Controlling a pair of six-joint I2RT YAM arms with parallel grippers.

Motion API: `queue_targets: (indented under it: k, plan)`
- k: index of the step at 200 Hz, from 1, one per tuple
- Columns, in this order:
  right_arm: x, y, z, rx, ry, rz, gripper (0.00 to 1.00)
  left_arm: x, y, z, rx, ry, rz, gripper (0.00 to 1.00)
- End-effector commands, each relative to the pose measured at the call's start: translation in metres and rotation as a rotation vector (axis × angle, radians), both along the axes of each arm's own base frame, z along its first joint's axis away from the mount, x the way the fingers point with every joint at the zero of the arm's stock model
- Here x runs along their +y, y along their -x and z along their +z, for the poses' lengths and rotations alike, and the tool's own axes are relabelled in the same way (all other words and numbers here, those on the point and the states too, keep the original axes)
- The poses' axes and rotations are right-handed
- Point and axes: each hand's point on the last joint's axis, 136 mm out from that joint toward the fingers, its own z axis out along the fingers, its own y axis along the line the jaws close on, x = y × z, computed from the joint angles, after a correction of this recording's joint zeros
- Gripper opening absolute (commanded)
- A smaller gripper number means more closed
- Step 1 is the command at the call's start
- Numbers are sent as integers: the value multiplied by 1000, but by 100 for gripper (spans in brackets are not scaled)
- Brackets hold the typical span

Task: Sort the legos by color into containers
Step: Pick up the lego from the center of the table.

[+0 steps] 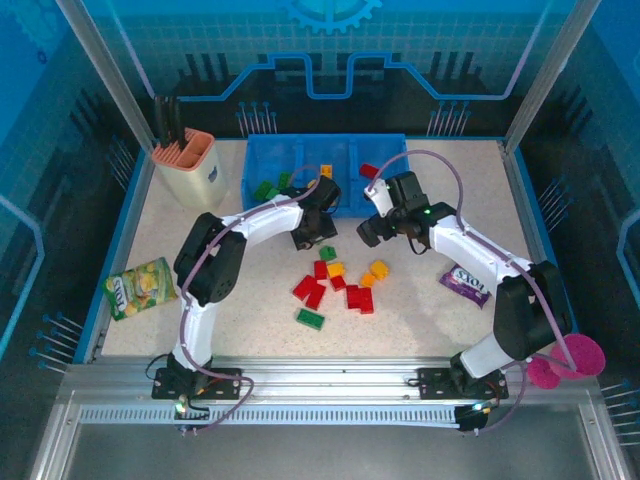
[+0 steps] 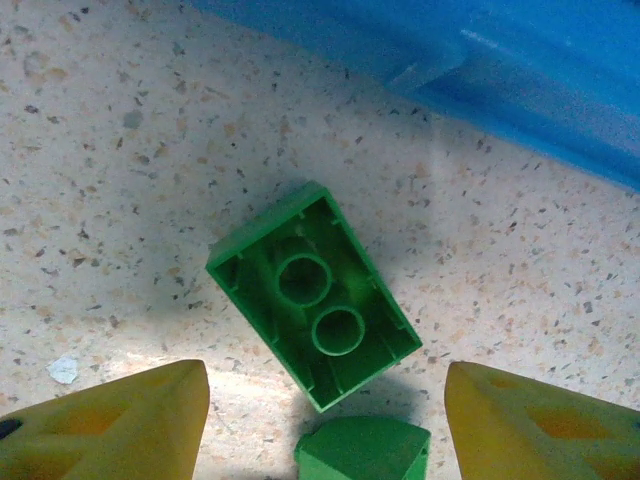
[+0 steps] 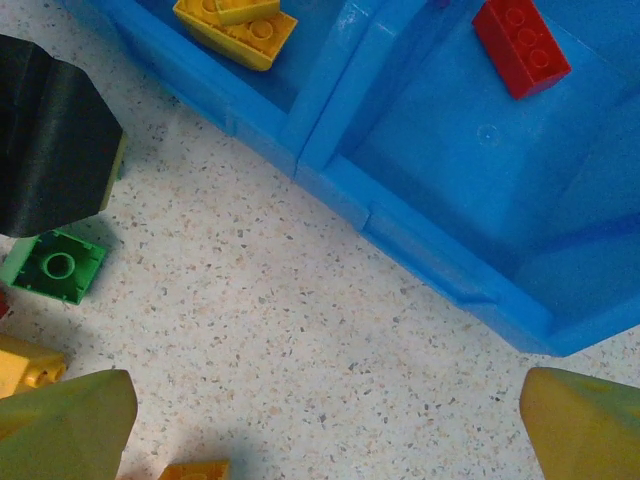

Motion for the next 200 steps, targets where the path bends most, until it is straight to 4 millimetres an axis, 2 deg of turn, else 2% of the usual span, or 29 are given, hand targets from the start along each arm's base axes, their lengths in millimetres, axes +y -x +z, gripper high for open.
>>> queue_targets:
  k: [1, 54, 103, 181, 200]
  plan:
    - [1, -1, -3, 7, -40, 10, 99, -4, -7, -1, -17, -8, 16, 68]
    - [2, -5, -5, 19, -60, 11, 99, -1, -8, -14, 16, -38, 31, 71]
    - [0, -4, -9, 30, -53, 5, 99, 5, -5, -25, 43, -69, 36, 68]
    - [1, -5, -17, 54, -45, 4, 99, 28, 10, -38, 89, -96, 64, 46]
    - [1, -5, -16, 54, -44, 4, 99, 33, 15, -39, 99, -109, 64, 44]
